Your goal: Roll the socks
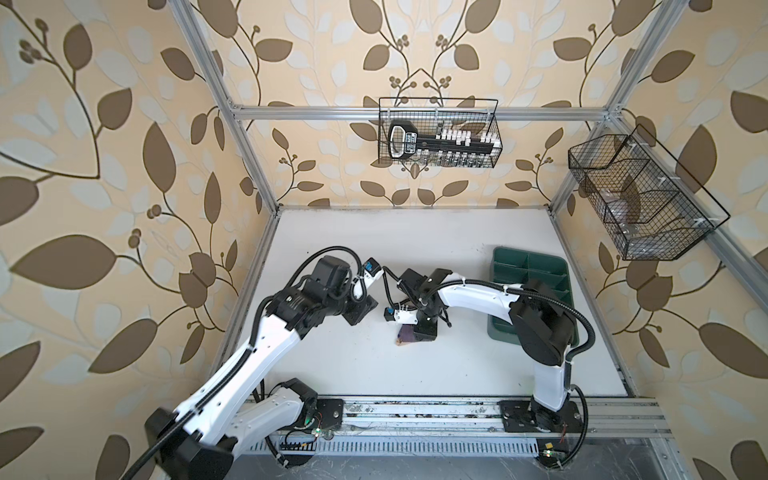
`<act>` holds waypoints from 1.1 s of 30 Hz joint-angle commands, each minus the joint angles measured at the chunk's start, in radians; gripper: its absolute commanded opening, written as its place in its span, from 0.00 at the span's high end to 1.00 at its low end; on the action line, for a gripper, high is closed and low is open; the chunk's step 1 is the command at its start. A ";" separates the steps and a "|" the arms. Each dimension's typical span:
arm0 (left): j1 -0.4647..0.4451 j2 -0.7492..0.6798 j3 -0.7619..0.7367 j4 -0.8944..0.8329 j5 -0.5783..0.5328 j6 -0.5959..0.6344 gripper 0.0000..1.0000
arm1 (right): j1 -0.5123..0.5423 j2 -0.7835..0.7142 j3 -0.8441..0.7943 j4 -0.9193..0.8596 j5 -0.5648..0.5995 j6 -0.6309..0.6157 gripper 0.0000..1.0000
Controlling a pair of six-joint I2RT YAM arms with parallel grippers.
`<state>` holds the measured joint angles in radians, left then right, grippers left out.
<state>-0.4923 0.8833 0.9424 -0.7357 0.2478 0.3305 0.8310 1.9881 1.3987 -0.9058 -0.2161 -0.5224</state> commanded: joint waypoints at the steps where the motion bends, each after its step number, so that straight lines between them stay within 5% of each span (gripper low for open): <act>1: -0.018 -0.114 -0.025 0.014 0.127 0.074 0.43 | -0.018 0.108 -0.008 -0.047 -0.035 0.003 1.00; 5: -0.081 -0.104 -0.017 -0.029 0.086 0.147 0.44 | -0.038 0.133 0.017 -0.032 -0.012 -0.029 0.97; 12: -0.438 0.178 -0.069 0.075 -0.336 0.267 0.40 | -0.068 0.173 0.032 -0.030 -0.040 -0.105 0.91; 18: -0.475 0.453 -0.029 0.167 -0.355 0.290 0.43 | -0.083 0.207 0.036 -0.027 -0.062 -0.116 0.90; 28: -0.478 0.639 -0.052 0.302 -0.292 0.276 0.43 | -0.092 0.200 0.032 -0.005 -0.074 -0.129 0.89; 33: -0.475 0.713 -0.042 0.330 -0.293 0.263 0.59 | -0.092 0.191 0.030 -0.002 -0.072 -0.130 0.88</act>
<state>-0.9756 1.5604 0.8730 -0.4461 -0.0490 0.6136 0.7341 2.0796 1.4815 -0.9909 -0.3977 -0.6262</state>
